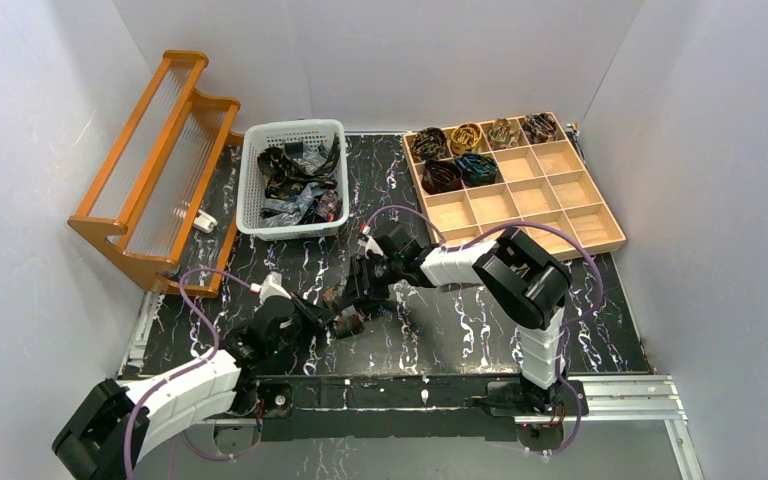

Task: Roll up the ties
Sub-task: Pick up the tie at the center of the board.

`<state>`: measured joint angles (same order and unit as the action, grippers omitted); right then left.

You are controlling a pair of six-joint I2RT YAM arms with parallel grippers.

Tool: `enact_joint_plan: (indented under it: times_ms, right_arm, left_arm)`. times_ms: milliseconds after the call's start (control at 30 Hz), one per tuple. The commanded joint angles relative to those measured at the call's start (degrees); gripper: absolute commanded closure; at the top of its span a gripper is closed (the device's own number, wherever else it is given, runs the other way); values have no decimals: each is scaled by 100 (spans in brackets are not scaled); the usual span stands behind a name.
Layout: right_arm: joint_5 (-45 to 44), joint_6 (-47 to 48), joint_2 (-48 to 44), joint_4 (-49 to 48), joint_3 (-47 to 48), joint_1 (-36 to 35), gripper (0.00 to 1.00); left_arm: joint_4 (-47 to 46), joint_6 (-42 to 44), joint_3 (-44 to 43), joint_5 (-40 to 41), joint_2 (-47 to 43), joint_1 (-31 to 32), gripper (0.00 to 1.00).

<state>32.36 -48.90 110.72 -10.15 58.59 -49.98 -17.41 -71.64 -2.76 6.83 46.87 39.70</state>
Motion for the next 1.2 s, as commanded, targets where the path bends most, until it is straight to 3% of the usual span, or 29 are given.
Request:
enact_joint_plan:
  times_ms: [0, 233, 333, 567, 733, 800, 900, 1167]
  right_arm:
    - [508, -150, 255, -649, -81, -15, 45]
    - [740, -113, 462, -663, 125, -70, 42]
    - [607, -33, 503, -465, 246, -170, 45]
    - [318, 30, 345, -197, 453, -243, 72]
    - [-71, 182, 34, 92, 544, -276, 97]
    - [-391, 320, -146, 376, 605, -286, 99]
    - [-1044, 508, -394, 949, 711, -286, 99]
    - [-2066, 513, -724, 1611, 654, -284, 99]
  left_arm:
    - [571, -95, 258, 71, -221, 2, 100]
    - [514, -83, 222, 82, 216, 2, 100]
    - [411, -48, 182, 68, 492, -1, 100]
    - [506, -4, 134, 123, 466, 2, 100]
    - [534, 100, 37, 102, 311, -2, 100]
    - [647, 225, -119, 84, 305, 1, 100]
    - [874, 364, -381, 101, 272, 4, 94]
    - [1495, 521, -802, 283, -267, 3, 62]
